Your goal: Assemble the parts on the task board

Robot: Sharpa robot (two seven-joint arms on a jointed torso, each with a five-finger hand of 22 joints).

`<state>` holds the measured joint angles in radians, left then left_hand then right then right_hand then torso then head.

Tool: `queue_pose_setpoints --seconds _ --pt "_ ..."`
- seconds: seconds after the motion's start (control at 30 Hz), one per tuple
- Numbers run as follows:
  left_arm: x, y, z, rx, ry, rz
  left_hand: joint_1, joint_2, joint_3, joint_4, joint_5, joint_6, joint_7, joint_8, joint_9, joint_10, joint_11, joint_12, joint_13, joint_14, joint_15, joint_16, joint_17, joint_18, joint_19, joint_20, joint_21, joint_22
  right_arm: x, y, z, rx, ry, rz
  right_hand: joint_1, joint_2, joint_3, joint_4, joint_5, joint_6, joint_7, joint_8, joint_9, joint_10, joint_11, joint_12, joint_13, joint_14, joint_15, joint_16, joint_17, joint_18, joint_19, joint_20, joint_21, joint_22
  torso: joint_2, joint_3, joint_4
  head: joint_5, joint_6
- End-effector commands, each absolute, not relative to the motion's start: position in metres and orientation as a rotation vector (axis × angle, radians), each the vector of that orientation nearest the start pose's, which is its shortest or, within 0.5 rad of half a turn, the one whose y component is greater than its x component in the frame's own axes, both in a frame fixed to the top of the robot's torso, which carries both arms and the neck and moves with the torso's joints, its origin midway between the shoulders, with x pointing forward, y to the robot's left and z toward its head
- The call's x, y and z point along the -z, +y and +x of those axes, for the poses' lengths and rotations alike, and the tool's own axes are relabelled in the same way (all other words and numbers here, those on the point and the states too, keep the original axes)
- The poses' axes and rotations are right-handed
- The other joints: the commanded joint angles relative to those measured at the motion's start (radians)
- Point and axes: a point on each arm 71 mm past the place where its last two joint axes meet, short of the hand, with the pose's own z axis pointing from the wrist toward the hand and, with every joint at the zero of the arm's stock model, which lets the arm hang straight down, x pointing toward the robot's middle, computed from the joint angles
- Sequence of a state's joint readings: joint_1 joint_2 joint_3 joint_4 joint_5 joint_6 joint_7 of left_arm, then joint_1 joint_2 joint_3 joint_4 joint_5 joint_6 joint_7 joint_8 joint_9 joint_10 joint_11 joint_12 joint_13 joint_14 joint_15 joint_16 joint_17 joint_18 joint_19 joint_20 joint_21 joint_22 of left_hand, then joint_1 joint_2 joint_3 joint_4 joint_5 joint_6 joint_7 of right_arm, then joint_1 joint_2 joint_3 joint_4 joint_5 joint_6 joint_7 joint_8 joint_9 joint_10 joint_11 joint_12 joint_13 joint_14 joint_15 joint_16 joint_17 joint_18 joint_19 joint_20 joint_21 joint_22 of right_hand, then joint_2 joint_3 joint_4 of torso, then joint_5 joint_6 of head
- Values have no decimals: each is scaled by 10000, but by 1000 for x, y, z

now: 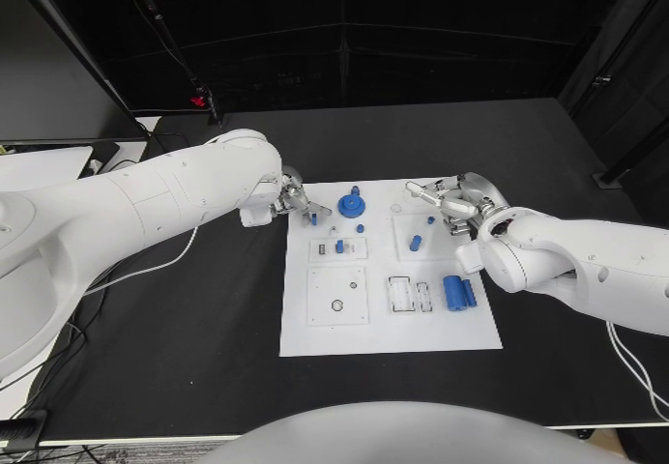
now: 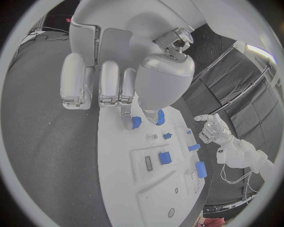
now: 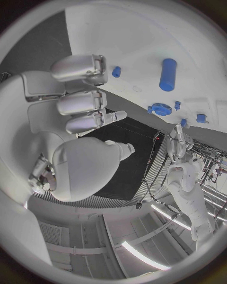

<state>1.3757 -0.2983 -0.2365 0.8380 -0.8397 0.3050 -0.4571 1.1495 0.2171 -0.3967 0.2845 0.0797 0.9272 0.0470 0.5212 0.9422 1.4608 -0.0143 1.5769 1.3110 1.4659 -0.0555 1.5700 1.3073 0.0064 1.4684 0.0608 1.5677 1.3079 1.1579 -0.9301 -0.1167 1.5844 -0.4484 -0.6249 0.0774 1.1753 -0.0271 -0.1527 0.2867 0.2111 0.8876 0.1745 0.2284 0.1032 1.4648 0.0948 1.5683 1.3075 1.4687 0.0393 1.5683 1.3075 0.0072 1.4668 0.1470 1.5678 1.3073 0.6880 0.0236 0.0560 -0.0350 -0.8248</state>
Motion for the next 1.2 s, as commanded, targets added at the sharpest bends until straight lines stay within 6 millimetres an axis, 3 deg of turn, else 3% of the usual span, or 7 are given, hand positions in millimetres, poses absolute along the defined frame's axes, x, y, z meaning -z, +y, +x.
queue_pose_setpoints --seconds 0.03,0.33,0.47,1.2 --pt "215 128 580 3525 24419 -1956 175 105 74 26 79 -58 -14 41 14 1100 31 -61 2598 1049 36 8 2635 -64 1024 76 31 2629 226 -249 461 -9449 16015 9267 -28 88 -60 26 27 -60 -14 50 11 1060 58 25 2633 1021 30 25 2633 -53 993 49 -23 2610 3 4 10 -8 -9" --pt "215 128 580 3728 24298 -1955 404 290 205 52 679 -77 -46 116 44 1100 2 -61 2598 1049 14 8 2635 -64 1024 66 31 2629 226 -249 461 -9444 16013 9269 -28 88 -60 26 27 -60 -14 50 11 1060 58 25 2633 1021 30 25 2633 -53 993 49 -23 2610 7 2 11 -9 -41" --pt "216 128 580 3682 24386 -1921 513 364 239 55 1280 -113 -61 123 35 1100 -16 -61 2598 1049 1 8 2635 -64 1024 55 31 2629 225 -249 461 -9441 16010 9270 -28 88 -60 26 27 -60 -14 50 11 1060 58 25 2633 1021 30 25 2633 -53 993 49 -23 2610 8 -2 1 -22 -55" --pt "217 127 579 3640 24554 -1826 1055 703 552 39 1428 20 -130 59 -64 1100 -74 -61 2598 1049 -42 8 2635 -64 1024 26 31 2629 226 -249 461 -9415 16037 9289 -31 90 -64 27 28 -61 -14 54 12 1060 58 25 2633 1021 30 25 2633 -53 991 49 -25 2609 3 1 6 -41 -101"
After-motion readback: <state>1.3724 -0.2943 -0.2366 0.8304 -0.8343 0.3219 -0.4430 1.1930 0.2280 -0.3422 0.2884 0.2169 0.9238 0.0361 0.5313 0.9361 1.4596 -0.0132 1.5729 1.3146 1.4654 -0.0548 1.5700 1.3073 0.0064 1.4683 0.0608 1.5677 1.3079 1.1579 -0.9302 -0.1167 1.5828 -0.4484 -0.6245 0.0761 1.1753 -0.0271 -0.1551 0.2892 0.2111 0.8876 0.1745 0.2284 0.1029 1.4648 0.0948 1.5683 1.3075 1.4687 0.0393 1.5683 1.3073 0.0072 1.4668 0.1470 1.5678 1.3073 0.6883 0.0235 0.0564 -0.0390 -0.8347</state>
